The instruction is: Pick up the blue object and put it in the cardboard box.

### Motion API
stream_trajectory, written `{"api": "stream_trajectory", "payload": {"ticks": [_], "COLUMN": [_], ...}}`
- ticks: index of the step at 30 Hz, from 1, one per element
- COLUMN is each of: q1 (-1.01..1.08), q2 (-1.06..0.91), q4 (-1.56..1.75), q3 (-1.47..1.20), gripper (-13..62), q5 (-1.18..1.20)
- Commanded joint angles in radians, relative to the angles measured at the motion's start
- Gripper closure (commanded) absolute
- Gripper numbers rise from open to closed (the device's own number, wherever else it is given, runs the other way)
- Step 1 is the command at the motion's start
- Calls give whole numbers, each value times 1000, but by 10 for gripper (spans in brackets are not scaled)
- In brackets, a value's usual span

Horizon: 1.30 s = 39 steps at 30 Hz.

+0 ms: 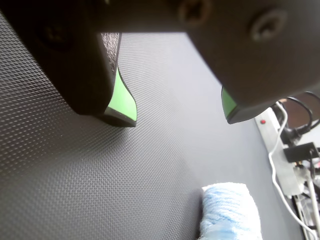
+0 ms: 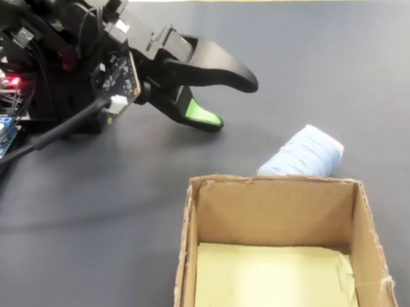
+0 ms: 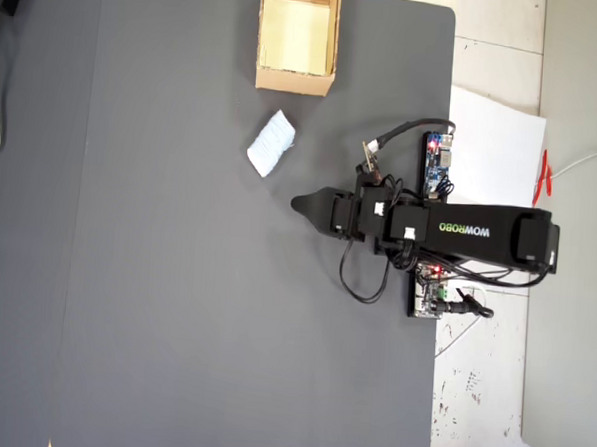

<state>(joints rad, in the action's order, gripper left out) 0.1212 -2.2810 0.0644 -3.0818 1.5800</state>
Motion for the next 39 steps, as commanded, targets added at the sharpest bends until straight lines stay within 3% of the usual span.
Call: {"api": "stream_trajectory", "payload": {"ticks": [1, 16, 31, 39], "q1": [-6, -8, 3, 5], "q2": [-87, -87, -87, -80], "q4": [-120, -109, -9, -9], "q3": [-37, -37, 17, 124], "gripper": [153, 156, 156, 156], "q5": [12, 2, -385, -423]}}
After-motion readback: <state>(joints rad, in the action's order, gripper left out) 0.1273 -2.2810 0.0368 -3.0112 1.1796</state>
